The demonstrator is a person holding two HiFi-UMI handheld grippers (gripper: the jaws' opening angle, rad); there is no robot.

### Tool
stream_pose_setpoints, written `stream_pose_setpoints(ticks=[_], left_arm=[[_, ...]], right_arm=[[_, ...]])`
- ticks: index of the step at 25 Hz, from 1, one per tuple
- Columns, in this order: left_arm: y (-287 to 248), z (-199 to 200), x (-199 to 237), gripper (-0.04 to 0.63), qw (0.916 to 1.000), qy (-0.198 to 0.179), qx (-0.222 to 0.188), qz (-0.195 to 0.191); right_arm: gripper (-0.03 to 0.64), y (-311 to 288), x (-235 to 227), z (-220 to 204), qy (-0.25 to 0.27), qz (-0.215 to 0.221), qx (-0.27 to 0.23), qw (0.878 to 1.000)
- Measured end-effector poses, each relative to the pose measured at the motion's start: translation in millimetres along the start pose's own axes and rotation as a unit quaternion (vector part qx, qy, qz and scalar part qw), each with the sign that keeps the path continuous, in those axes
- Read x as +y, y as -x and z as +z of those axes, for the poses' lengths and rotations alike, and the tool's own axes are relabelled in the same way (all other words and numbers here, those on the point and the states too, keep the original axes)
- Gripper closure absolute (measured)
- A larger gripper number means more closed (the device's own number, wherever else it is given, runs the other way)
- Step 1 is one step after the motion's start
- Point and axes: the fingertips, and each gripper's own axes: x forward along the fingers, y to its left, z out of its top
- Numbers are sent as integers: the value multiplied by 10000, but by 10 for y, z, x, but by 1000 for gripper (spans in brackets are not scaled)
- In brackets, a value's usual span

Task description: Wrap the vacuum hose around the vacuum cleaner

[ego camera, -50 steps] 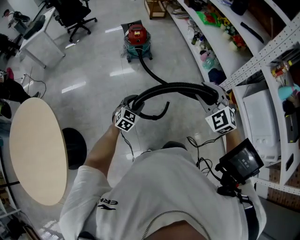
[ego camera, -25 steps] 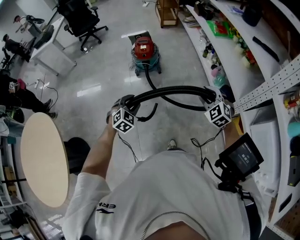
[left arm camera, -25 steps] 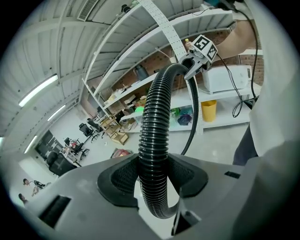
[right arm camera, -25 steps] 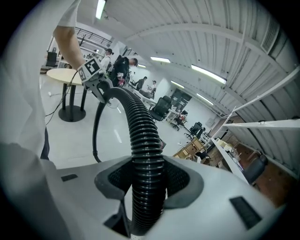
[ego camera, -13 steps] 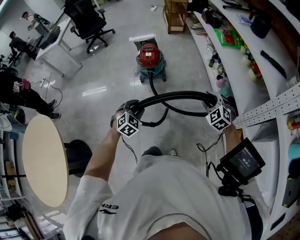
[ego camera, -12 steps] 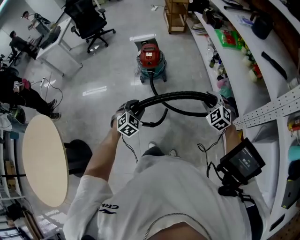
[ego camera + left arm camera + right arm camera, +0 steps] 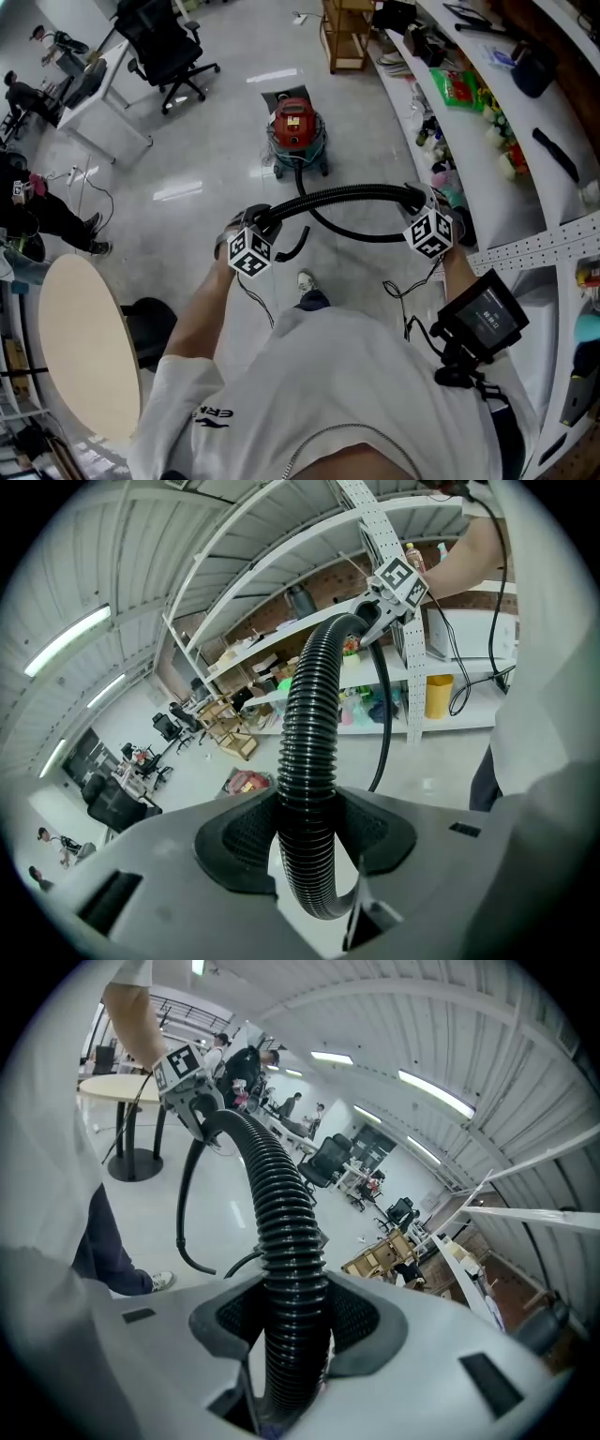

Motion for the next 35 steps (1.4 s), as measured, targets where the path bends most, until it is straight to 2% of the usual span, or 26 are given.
stream_pose_setpoints(ticks=[9, 16, 23, 35], left_arm=[[-258, -184, 773, 428, 9998, -119, -80, -127], [-434, -263, 1214, 428, 9998, -112, -69, -167], [-642, -315, 1649, 428, 9998, -121, 39, -151], [-1237, -417, 2337, 428, 9982, 181, 500, -268]], right_arm=[[453, -647, -313, 369, 154, -103, 300, 9994], [453, -1032, -536, 576, 174, -170, 431, 9988], [453, -1501, -826, 724, 260, -142, 412, 9987], [453, -2628, -1459, 880, 578, 238, 262, 9977]])
